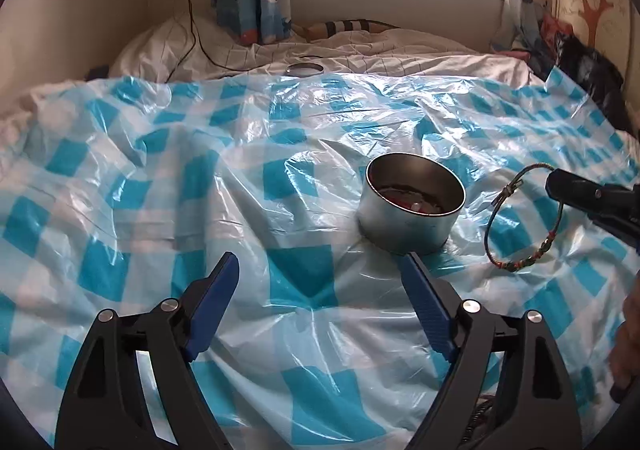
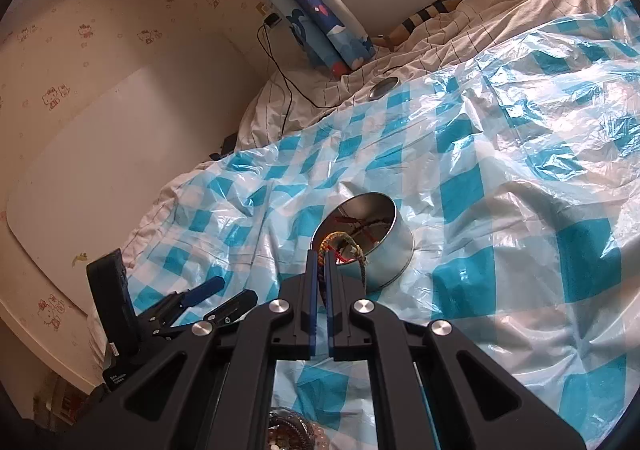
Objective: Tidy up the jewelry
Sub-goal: 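Lower the bracelet over the tin and open the right tool to drop it in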
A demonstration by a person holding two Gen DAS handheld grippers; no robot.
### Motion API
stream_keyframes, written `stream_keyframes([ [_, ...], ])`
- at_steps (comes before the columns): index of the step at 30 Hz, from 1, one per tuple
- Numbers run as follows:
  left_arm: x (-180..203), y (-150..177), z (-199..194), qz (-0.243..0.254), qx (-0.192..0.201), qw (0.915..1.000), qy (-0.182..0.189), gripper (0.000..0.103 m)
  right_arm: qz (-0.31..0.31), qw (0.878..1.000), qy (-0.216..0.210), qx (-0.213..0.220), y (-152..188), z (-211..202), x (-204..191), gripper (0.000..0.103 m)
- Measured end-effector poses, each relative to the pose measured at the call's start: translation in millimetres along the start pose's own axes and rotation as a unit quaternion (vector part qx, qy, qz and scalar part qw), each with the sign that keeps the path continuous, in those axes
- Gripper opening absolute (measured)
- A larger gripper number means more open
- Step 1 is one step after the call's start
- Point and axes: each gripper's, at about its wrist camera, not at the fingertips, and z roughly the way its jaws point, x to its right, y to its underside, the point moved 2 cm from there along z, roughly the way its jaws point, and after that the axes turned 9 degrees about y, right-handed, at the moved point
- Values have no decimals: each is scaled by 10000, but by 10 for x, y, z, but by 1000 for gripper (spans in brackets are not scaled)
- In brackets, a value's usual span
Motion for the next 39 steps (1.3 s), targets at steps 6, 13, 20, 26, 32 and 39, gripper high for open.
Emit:
stream_keyframes([
  [6, 43, -29, -34, 155, 145, 9995, -254, 84, -162, 9999, 30, -48, 26, 31, -63, 4],
  [13, 81, -55, -61, 313, 255, 9985, -375, 87, -311, 9994, 54, -106, 73, 70, -129, 5],
  [20, 135, -66, -87, 481, 354, 9972, -461, 89, -366, 9992, 44, -131, 84, 74, -148, 5],
  [26, 200, -68, -144, 663, 483, 9952, -539, 90, -408, 9991, 39, -142, 97, 75, -174, 5],
  [32, 246, -74, -178, 790, 554, 9937, -573, 91, -439, 9989, 33, -173, 117, 92, -195, 4],
  [39, 17, -117, -85, 298, 410, 9978, -439, 92, -349, 9992, -142, -103, 7, 169, -259, 5],
])
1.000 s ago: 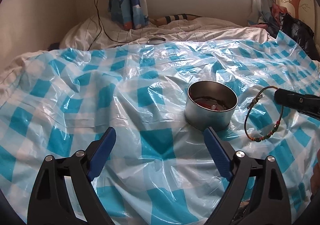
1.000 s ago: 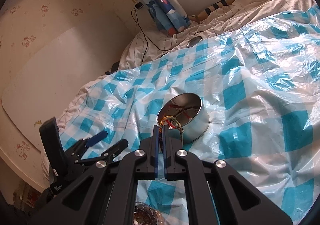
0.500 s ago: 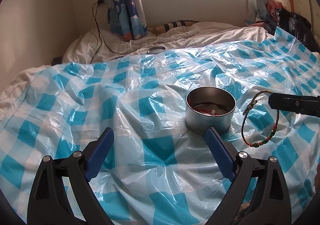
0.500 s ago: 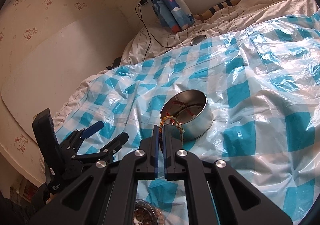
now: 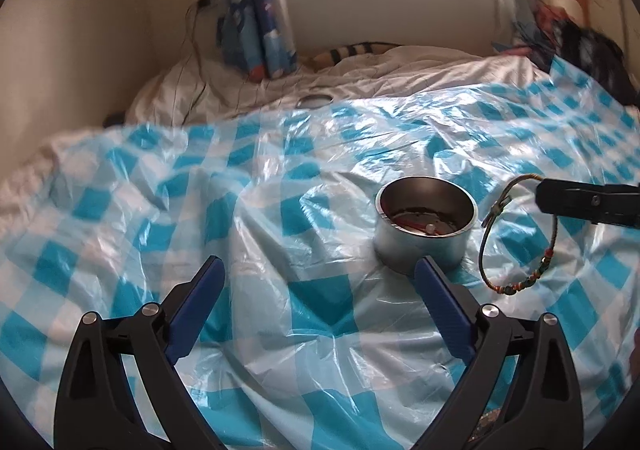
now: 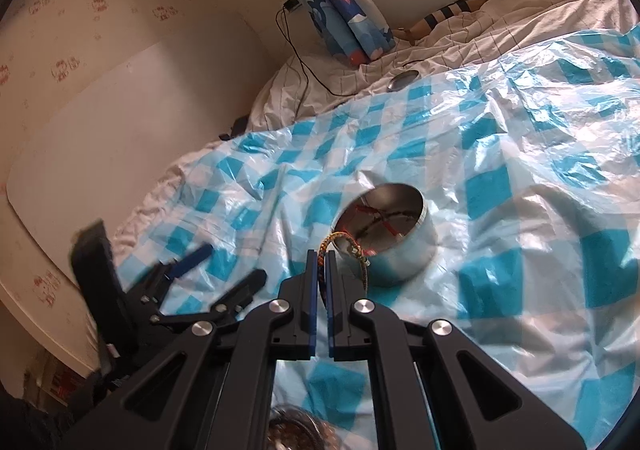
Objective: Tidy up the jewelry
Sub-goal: 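Lower the bracelet over the tin and open the right tool to drop it in, then grasp the black braided bracelet from the pile with the right tool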
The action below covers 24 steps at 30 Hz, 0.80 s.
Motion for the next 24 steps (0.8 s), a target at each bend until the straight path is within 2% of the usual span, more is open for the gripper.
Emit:
stream_keyframes([
  [5, -424, 18, 97, -1037, -132, 9945, 115, 92, 89, 9997, -185, 115, -259, 186, -99, 5],
  [10, -666, 51, 129, -1629, -144, 9864, 172, 93, 353, 9992, -119, 142, -485, 473, -9, 5],
  [11, -683, 47, 136, -1655, -142, 9860, 168, 94, 360, 9993, 21, -50, -493, 598, 36, 8],
  [12, -693, 49, 139, -1661, -135, 9859, 168, 94, 365, 9989, 171, -257, -492, 702, 83, 26],
  [14, -692, 43, 141, -1650, -150, 9860, 174, 94, 359, 9957, 704, -491, -454, 851, 186, 47],
  [17, -663, 26, 141, -1605, -189, 9866, 237, 94, 97, 9929, 1130, -354, -439, 751, 185, 49],
  [20, -590, 14, 143, -1480, -263, 9878, 408, 94, -51, 9923, 1224, -192, -425, 522, 124, 57],
  [24, -444, 24, 167, -1180, -505, 9897, 637, 94, -411, 9899, 1286, -442, -111, 155, 5, 61],
])
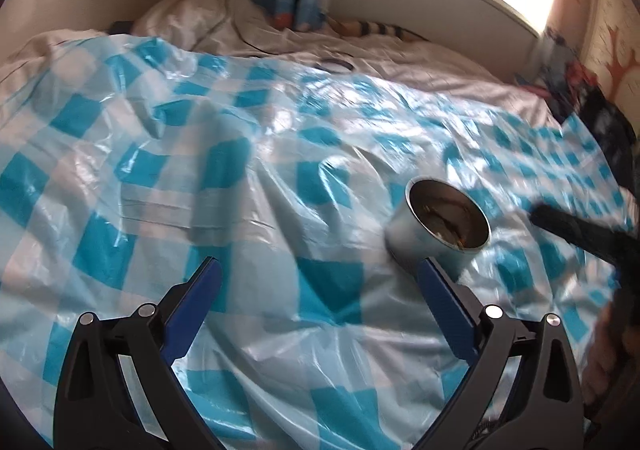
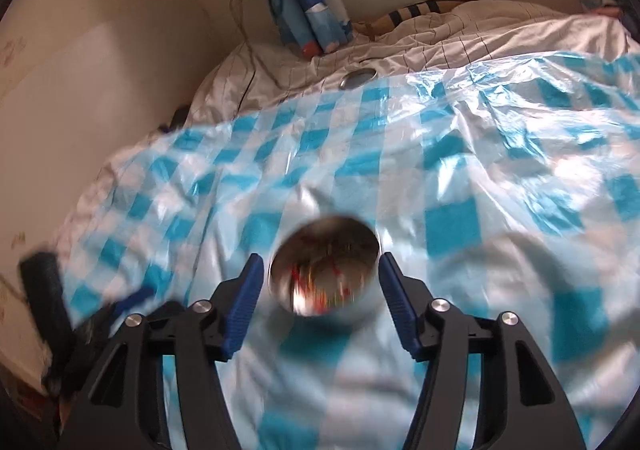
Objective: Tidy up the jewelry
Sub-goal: 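Grasp the black braided bracelet from the pile with the right tool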
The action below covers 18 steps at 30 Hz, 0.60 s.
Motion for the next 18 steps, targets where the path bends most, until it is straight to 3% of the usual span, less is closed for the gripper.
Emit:
stream_keyframes([
  [4, 112, 46, 10, 174, -141, 9997, 114, 94, -133, 9978, -319, -558, 703, -281, 20, 60],
  [6, 157, 75, 22, 235, -229, 9993, 162, 94, 30, 9950, -522, -850, 964, -324, 37, 44],
  [7, 182, 95, 28, 269, -264, 9991, 190, 94, 71, 9938, -569, -950, 1048, -328, 22, 41],
  [14, 236, 143, 86, 404, -379, 9984, 149, 94, 51, 9903, -755, -1166, 1227, -255, -104, 32],
  [18, 215, 142, 78, 349, -387, 9985, 182, 94, 26, 9873, -847, -1342, 1287, -145, -159, 15],
])
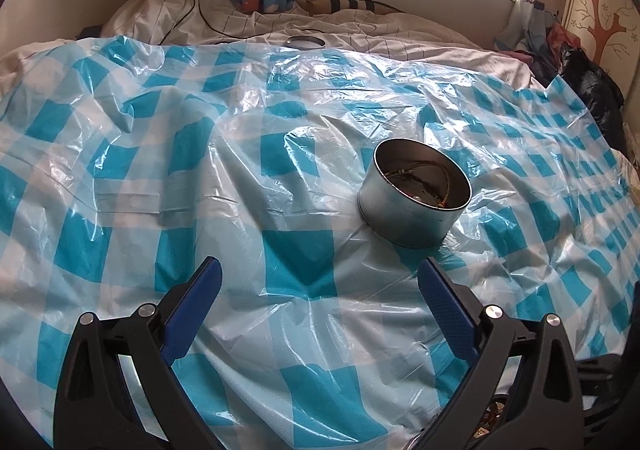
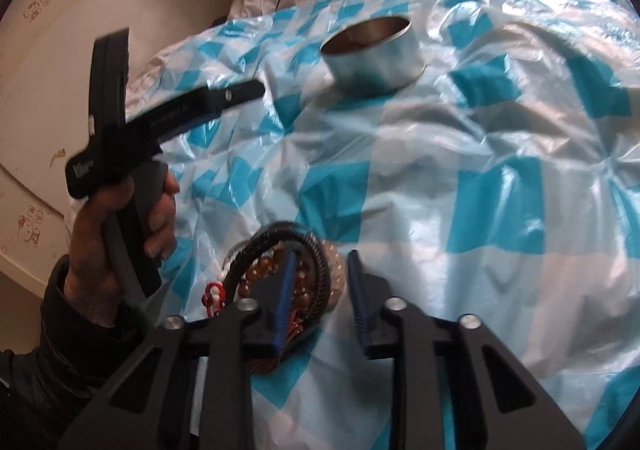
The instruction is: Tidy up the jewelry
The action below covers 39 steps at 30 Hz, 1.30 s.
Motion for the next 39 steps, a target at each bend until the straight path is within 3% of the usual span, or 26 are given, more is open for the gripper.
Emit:
stream_keyframes([
  [2, 6, -4, -12, 0, 11, 10000, 32, 94, -5, 10000, -8, 63, -7, -6, -12, 10],
  [7, 20, 22, -144, 128, 44, 9999, 106, 94, 294, 9976, -176, 597, -93, -223, 81, 10],
  [14, -56, 184, -365, -113, -58, 9954, 948, 94, 978, 9894, -13, 1071, -200, -405, 402, 10],
  [19, 110, 271, -287, -14, -295, 9871, 1572, 94, 1138, 9866, 190, 1154, -224, -428, 491, 10],
  [23, 320, 351, -157, 84, -604, 9738, 2189, 94, 1108, 9866, 148, 1191, -198, -450, 524, 10],
  [27, 463, 433, -25, 101, -860, 9656, 2450, 94, 907, 9863, -89, 1377, -207, -519, 420, 11],
  [29, 515, 461, 24, 93, -962, 9609, 2594, 93, 778, 9869, -6, 1415, -213, -534, 373, 11],
  [30, 540, 476, 32, 91, -1003, 9555, 2771, 88, 756, 9873, 64, 1394, -212, -522, 368, 11],
  [32, 546, 511, 81, 2, -1234, 9452, 3022, 47, 816, 9874, 78, 1352, -212, -499, 386, 11],
  [34, 522, 535, 131, -90, -1368, 9421, 3059, 22, 869, 9873, 131, 1327, -208, -486, 419, 11],
  [37, 493, 489, 79, -106, -1202, 9410, 3162, 9, 930, 9875, 194, 1260, -202, -452, 452, 11],
  [39, 442, 419, -16, -222, -995, 9362, 3363, 8, 963, 9876, 214, 1221, -206, -433, 476, 11],
])
